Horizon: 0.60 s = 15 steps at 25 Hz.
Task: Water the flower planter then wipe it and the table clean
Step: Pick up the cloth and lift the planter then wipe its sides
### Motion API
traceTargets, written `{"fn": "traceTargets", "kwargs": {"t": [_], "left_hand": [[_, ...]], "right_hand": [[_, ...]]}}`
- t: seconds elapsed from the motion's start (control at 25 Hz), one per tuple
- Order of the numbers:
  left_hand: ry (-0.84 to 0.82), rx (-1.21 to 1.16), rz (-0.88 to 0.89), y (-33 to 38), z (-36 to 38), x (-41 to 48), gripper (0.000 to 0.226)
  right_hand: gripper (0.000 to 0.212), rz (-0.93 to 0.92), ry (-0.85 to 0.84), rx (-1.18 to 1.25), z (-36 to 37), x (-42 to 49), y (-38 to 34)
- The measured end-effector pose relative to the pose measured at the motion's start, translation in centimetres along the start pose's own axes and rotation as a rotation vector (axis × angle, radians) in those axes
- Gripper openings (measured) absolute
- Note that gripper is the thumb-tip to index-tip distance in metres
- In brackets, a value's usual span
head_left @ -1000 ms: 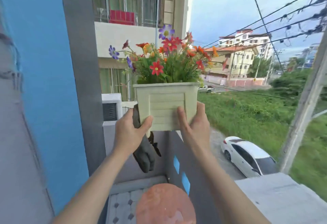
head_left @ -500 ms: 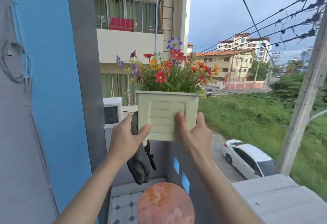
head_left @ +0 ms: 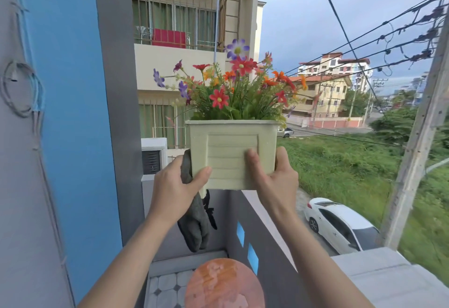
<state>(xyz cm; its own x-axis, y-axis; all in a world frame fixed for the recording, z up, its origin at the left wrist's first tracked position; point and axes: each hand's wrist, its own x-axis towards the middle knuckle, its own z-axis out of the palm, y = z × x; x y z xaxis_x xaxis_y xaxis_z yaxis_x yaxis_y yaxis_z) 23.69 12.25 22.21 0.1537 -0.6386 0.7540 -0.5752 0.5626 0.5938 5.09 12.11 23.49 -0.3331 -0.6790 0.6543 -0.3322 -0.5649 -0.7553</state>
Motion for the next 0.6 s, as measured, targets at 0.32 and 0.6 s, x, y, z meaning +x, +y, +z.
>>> {"fn": "traceTargets", "kwargs": {"t": [0.32,0.6], "left_hand": [[0.365,-0.033,-0.178,0.6,-0.9,2.3,0.038],[0.223,0.453,0.255,2.8,3.3,1.2,0.05]], "right_hand": [[0.041,0.047,0.149,0.066,0.2,0.6,1.6],[0.047,0.006,0.144,0.065,1.2,1.4,0.6]]}}
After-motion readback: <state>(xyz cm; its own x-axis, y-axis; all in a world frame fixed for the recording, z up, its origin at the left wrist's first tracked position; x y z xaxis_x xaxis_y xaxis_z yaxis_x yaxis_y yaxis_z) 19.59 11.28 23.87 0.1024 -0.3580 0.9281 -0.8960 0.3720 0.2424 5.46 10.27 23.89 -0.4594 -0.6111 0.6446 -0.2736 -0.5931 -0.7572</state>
